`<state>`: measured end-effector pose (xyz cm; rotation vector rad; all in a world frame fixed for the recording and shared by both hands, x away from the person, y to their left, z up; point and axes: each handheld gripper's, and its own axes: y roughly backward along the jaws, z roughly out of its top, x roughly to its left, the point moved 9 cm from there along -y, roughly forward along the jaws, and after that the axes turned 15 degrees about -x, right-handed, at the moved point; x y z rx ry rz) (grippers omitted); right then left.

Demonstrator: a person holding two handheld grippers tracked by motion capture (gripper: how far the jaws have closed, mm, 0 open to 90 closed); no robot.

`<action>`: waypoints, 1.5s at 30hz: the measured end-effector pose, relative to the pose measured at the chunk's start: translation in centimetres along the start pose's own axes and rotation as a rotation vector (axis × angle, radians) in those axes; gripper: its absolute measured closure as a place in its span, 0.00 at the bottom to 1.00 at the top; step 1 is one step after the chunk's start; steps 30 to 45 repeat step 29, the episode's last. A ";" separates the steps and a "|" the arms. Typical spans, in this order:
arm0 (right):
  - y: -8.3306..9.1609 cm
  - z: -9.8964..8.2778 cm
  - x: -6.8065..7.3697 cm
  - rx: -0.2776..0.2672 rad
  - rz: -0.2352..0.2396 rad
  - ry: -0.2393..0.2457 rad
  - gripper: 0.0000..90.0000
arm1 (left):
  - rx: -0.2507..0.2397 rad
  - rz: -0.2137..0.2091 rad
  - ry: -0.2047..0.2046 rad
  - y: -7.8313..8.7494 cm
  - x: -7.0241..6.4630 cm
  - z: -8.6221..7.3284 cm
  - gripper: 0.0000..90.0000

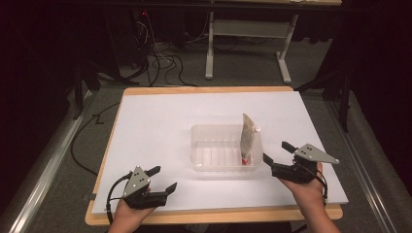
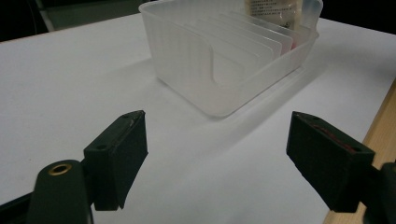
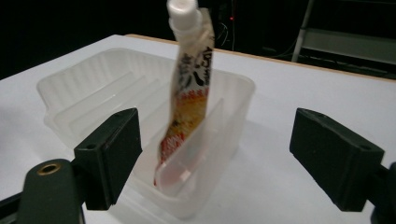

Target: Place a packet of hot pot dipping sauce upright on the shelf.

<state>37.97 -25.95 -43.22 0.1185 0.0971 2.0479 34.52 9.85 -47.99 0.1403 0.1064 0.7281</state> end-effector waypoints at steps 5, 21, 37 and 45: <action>3.0 -1.3 -2.3 0.007 -0.059 0.001 0.19 | 0.008 0.000 -0.003 -0.1 -0.1 -0.2 0.23; 4.9 -4.9 -3.5 0.036 -0.068 -0.014 0.20 | 0.057 -0.026 -0.019 -1.5 -1.4 -1.0 0.18; 4.8 -5.1 -3.9 0.039 -0.078 -0.035 0.20 | 0.054 -0.020 -0.021 -1.2 -1.1 -1.0 0.18; 4.8 -5.1 -3.9 0.039 -0.078 -0.035 0.20 | 0.054 -0.020 -0.021 -1.2 -1.1 -1.0 0.18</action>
